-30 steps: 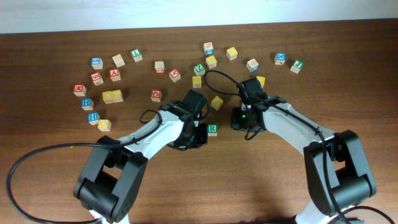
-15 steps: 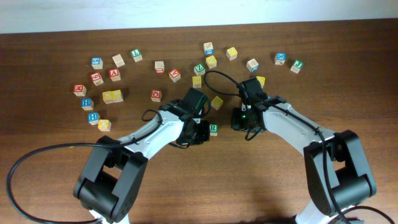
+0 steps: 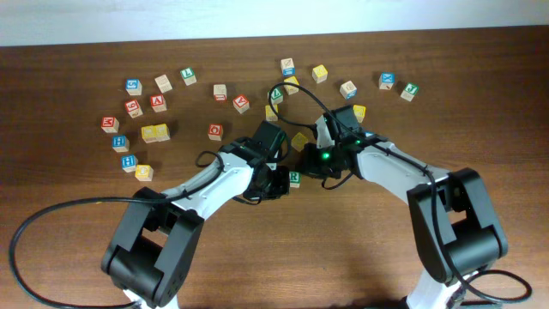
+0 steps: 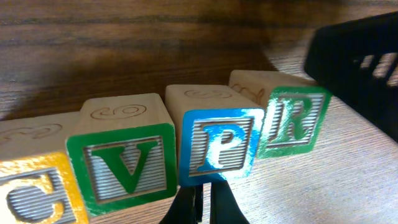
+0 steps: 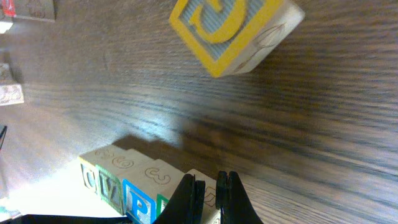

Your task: Spell out CVPR

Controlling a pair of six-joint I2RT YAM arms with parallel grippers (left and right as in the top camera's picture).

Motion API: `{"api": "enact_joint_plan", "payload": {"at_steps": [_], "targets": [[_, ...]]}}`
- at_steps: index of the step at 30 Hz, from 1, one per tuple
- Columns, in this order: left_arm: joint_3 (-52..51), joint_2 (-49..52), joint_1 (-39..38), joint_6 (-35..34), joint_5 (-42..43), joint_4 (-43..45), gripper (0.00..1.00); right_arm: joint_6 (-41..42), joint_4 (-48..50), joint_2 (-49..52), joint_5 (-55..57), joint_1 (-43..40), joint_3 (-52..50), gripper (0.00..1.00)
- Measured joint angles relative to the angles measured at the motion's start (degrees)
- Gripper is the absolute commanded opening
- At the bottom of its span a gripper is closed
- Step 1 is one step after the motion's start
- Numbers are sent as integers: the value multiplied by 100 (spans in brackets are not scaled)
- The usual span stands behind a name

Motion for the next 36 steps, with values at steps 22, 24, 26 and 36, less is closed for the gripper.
{"api": "enact_joint_plan", "payload": {"at_steps": [22,24,26,36], "targets": [[1405,46,264,433,-459,-1886,0,-216,-1705,48,125,-610,181,5],[1681,46,852,459,-627,-2354,0,-236,-1705,33,216,-496,184,5],[1683,46,1615,498,-734,-2730,0,-210,-1703,26,264,-457,186,5],[319,42,1967,588,-573,-1434,0,240,-1163,31,354,66,173,6]]}}
